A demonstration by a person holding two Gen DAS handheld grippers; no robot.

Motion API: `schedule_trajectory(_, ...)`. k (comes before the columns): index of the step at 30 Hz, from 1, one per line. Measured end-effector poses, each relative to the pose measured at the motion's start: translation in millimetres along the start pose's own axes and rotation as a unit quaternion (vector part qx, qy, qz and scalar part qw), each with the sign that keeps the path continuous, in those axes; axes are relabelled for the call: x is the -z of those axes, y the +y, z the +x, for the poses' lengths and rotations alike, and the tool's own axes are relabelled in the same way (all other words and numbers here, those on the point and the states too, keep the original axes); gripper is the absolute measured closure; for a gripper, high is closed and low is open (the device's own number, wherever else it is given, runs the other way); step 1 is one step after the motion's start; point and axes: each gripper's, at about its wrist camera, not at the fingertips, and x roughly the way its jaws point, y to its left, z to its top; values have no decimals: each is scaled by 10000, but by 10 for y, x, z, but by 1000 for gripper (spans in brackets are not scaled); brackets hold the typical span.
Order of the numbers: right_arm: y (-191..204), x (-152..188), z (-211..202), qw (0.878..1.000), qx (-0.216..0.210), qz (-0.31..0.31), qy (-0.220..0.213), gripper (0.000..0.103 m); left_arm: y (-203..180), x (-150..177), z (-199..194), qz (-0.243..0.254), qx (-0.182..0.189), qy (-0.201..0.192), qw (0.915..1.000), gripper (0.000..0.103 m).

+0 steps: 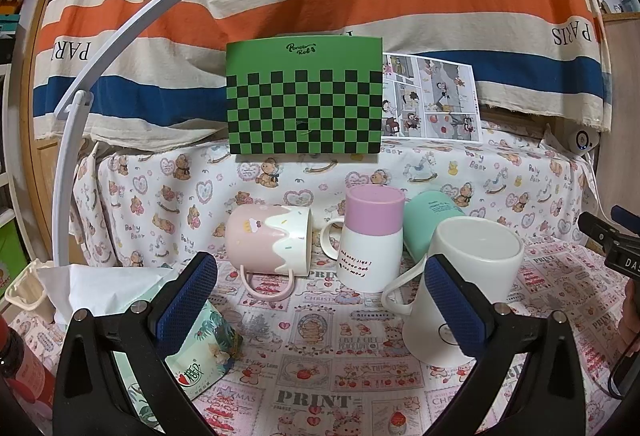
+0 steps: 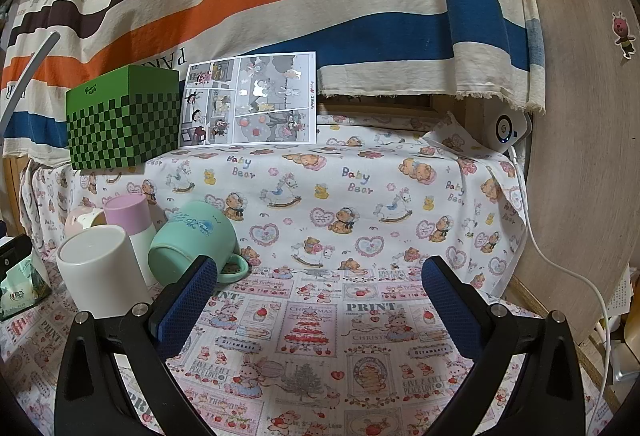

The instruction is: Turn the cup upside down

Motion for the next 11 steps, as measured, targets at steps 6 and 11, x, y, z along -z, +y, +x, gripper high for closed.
schedule_trajectory(6,5,-1,-1,10000,2,1,0,0,0,0,-1,4,2,2,10000,0)
schedule_trajectory(11,7,-1,-2,10000,-3,-5,3,0,6,2,-2,-2,0,2,10000,0)
